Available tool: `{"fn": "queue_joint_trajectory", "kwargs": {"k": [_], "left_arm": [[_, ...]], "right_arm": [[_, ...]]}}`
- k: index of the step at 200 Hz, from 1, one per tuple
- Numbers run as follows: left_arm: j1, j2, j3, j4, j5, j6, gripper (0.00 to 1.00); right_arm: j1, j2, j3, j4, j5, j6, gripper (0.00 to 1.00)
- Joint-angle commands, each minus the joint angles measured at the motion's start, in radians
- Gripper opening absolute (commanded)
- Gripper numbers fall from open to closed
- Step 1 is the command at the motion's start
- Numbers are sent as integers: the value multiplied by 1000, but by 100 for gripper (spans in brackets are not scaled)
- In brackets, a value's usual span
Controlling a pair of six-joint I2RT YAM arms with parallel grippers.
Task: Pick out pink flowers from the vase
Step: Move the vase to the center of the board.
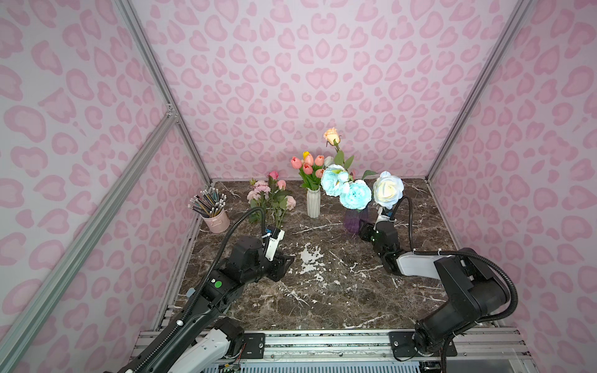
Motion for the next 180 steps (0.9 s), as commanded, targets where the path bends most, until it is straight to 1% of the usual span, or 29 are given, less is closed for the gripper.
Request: {"fn": "queue_joint_trajectory", "kwargs": {"k": [1, 19, 50, 87, 107, 143, 158, 165, 180], "left_arm": [[-4, 3, 7, 6, -8, 13, 50], [-4, 6, 8, 4, -11, 14, 50], [-6, 11, 10, 7, -15, 15, 50], [-5, 20, 13, 9, -26, 19, 50], [-6, 28, 20, 17, -29, 20, 49], [-6, 50, 44, 65, -35, 13, 48], [-6, 70, 53, 123, -45, 13, 47], [-6, 83, 54, 162, -64, 10, 47], [-6, 115, 53, 261, -110, 13, 46]], "right_arm": [[-19, 45, 37, 69, -34, -3, 60], [-39, 80, 73, 74, -62, -6, 61], [-54, 116, 123, 73, -77, -15, 61], [-60, 98, 108, 89, -87, -17, 61], [-59, 31, 57, 99, -95, -19, 60], [-58, -162, -53, 79, -126, -3, 59], [-55, -245, -88, 53, -164, -2, 58], [-54, -286, -110, 56, -197, -10, 57], [-32, -362, -134, 14, -214, -14, 56]]}}
